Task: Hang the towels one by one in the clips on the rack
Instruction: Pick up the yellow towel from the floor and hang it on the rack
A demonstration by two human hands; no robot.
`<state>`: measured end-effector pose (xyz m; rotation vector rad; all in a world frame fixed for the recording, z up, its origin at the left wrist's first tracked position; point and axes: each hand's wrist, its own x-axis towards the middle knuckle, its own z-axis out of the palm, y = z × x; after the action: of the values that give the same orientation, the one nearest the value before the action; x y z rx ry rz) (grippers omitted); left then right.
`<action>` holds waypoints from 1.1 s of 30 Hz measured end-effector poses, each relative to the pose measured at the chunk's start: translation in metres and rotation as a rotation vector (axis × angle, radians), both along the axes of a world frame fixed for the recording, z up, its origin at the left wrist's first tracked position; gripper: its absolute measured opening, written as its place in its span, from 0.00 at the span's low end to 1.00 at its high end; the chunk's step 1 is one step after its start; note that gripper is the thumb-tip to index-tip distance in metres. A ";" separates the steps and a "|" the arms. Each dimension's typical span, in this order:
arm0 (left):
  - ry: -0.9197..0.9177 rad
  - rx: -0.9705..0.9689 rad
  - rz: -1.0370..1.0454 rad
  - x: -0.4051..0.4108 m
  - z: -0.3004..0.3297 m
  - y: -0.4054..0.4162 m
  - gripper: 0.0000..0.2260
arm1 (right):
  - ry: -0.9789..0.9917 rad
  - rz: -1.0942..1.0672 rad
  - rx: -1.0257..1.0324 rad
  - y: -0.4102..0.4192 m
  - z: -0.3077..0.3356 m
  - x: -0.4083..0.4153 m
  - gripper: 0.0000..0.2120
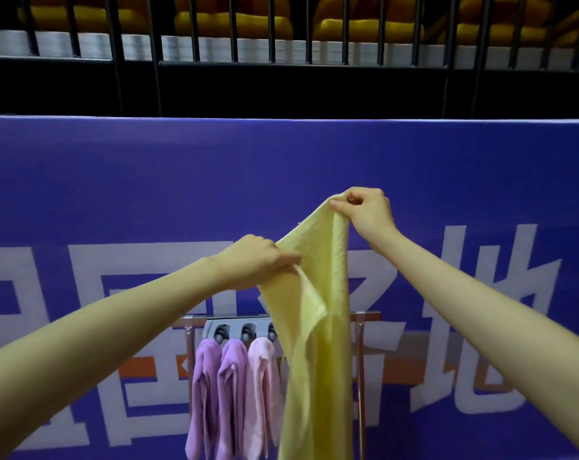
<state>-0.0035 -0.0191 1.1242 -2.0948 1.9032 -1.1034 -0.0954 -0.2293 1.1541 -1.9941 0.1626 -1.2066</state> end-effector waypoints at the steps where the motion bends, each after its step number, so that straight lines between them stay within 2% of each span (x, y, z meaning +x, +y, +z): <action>1: 0.062 -0.059 0.058 0.000 0.002 0.000 0.17 | 0.007 0.028 0.013 0.001 -0.003 0.001 0.05; 3: 0.197 -0.224 0.065 0.000 0.006 0.000 0.22 | 0.036 0.092 0.034 0.003 -0.008 0.003 0.04; 5: 0.340 -0.354 0.054 0.008 0.012 -0.001 0.19 | 0.053 0.156 0.046 0.008 -0.013 0.004 0.03; 7: 0.448 -0.413 0.066 0.014 0.017 0.000 0.15 | 0.054 0.220 0.049 0.013 -0.017 0.004 0.06; 11: 0.507 -0.445 0.064 0.018 0.021 0.006 0.15 | 0.094 0.304 0.019 0.024 -0.024 0.007 0.06; 14: 0.482 -0.465 0.099 0.020 0.023 0.012 0.15 | 0.179 0.335 -0.026 0.028 -0.026 0.012 0.13; 18: 0.457 -0.472 0.117 0.023 0.024 0.021 0.15 | 0.308 0.423 -0.112 0.038 -0.029 0.014 0.10; 21: 0.435 -0.480 0.157 0.024 0.025 0.026 0.15 | 0.365 0.474 -0.078 0.046 -0.031 0.015 0.11; 24: 0.404 -0.464 0.193 0.025 0.025 0.028 0.16 | 0.366 0.537 0.016 0.056 -0.036 0.016 0.10; 28: 0.407 -0.359 0.207 0.023 0.026 0.031 0.16 | 0.291 0.393 -0.066 0.060 -0.043 0.022 0.05; 30: 0.316 -0.254 0.261 0.025 0.026 0.036 0.17 | 0.286 0.347 -0.048 0.051 -0.041 0.024 0.05; 33: 0.014 -0.061 0.371 0.029 0.023 0.046 0.15 | 0.306 0.304 -0.071 0.037 -0.036 0.022 0.04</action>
<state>0.0255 0.0273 1.1471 -2.3632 1.4163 -1.0719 -0.0735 -0.1920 1.1186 -2.1645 -0.0328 -0.7223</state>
